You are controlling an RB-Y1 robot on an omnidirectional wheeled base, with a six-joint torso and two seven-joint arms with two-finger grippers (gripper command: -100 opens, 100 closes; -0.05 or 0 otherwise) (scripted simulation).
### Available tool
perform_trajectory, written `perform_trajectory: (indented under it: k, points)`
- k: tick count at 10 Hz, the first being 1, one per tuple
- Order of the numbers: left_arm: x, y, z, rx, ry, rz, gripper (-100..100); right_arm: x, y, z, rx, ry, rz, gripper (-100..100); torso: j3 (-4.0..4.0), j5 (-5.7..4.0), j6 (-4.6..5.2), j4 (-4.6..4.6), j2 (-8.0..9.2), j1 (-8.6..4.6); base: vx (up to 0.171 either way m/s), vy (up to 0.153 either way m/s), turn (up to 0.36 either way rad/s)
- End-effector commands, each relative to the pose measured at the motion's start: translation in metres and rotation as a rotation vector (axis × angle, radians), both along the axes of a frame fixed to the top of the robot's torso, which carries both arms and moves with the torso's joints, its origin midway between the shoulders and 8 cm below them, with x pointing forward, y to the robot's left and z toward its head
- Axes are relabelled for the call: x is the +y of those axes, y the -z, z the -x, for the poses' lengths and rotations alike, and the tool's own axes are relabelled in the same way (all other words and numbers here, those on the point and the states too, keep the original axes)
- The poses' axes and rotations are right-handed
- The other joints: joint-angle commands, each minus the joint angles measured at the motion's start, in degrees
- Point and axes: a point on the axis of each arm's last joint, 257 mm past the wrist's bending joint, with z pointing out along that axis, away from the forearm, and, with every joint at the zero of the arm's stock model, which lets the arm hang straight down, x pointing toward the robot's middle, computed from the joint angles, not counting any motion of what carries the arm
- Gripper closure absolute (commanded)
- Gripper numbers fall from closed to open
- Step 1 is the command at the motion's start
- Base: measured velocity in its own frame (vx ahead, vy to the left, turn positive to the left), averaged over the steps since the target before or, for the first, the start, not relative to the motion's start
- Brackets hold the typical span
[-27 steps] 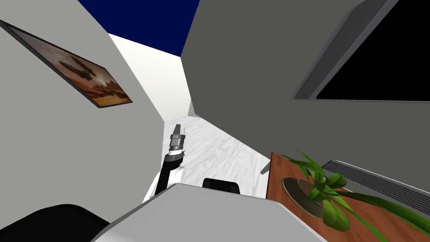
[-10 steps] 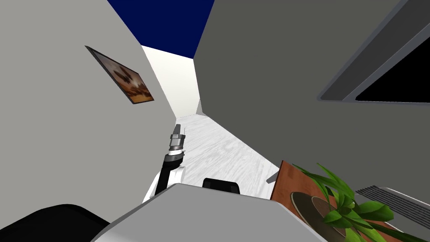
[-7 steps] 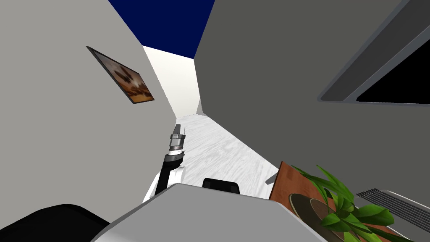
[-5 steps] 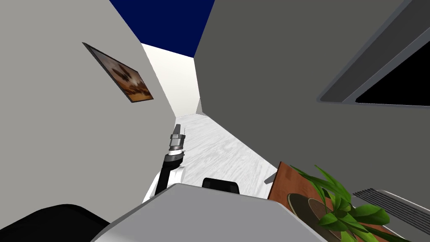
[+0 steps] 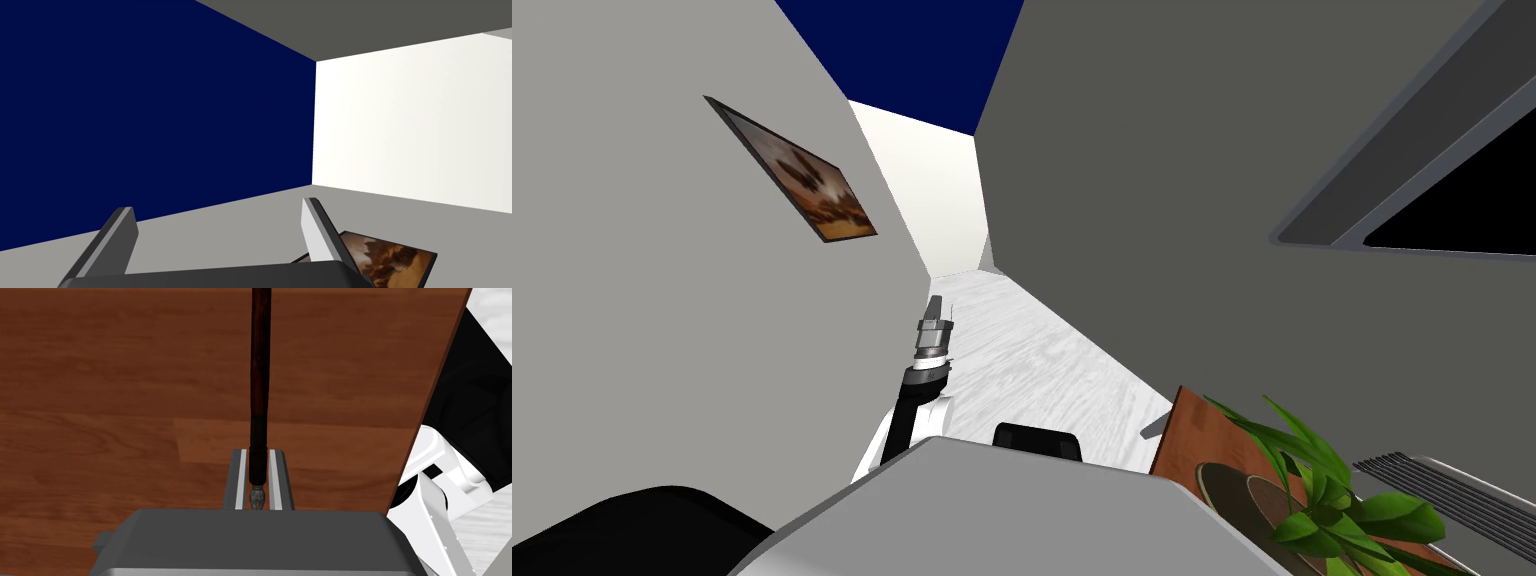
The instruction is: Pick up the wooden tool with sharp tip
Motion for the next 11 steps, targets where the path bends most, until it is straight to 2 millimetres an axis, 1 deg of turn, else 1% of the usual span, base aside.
perform_trajectory:
  k: [1,2,3,4,6,7,8,10,11]
  points:
    - [0.000,0.000,0.000,0.000,0.000,0.000,0,0.000,0.000,0.000,0.000,0.000,0.000,100,0.00,0.00,0.00,0.00,0.00,0.00,0.000,0.000,0.000]
    - [0.000,0.000,0.000,0.000,0.000,0.000,0,0.000,0.000,0.000,0.000,0.000,0.000,100,0.00,0.00,0.00,0.00,0.00,0.00,0.000,0.000,0.000]
    - [0.000,0.000,0.000,0.000,0.000,0.000,0,0.000,0.000,0.000,0.000,0.000,0.000,0,0.00,0.00,0.00,0.00,0.00,0.00,0.000,0.000,0.000]
    - [0.000,0.000,0.000,0.000,0.000,0.000,0,-0.018,-0.008,-0.005,-0.001,-0.006,0.003,100,0.00,0.00,0.00,0.00,0.00,0.00,-0.015,0.054,-0.042]
    - [0.000,0.000,0.000,0.000,0.000,0.000,0,-0.018,-0.008,-0.005,-0.001,-0.006,0.003,100,0.03,0.03,0.01,0.01,0.07,0.26,-0.017,0.059,-0.016]
    - [0.000,0.000,0.000,0.000,0.000,0.000,0,-0.034,-0.016,-0.011,-0.002,-0.011,0.003,100,0.03,0.03,0.01,0.01,0.06,0.20,-0.013,0.077,-0.036]
    - [0.000,0.000,0.000,0.000,0.000,0.000,0,-0.039,-0.018,-0.013,-0.001,-0.013,0.003,100,0.03,0.07,0.01,0.01,0.05,0.28,-0.024,0.083,-0.036]
    - [0.000,0.000,0.000,0.000,0.000,0.000,0,-0.039,-0.018,-0.014,-0.002,-0.005,0.004,100,0.03,0.03,0.02,0.00,0.06,0.22,-0.009,0.033,-0.003]
    - [0.000,0.000,0.000,0.000,0.000,0.000,0,-0.039,-0.018,-0.013,-0.001,-0.009,0.003,0,0.01,0.01,0.02,0.00,0.03,0.11,0.000,0.000,0.000]
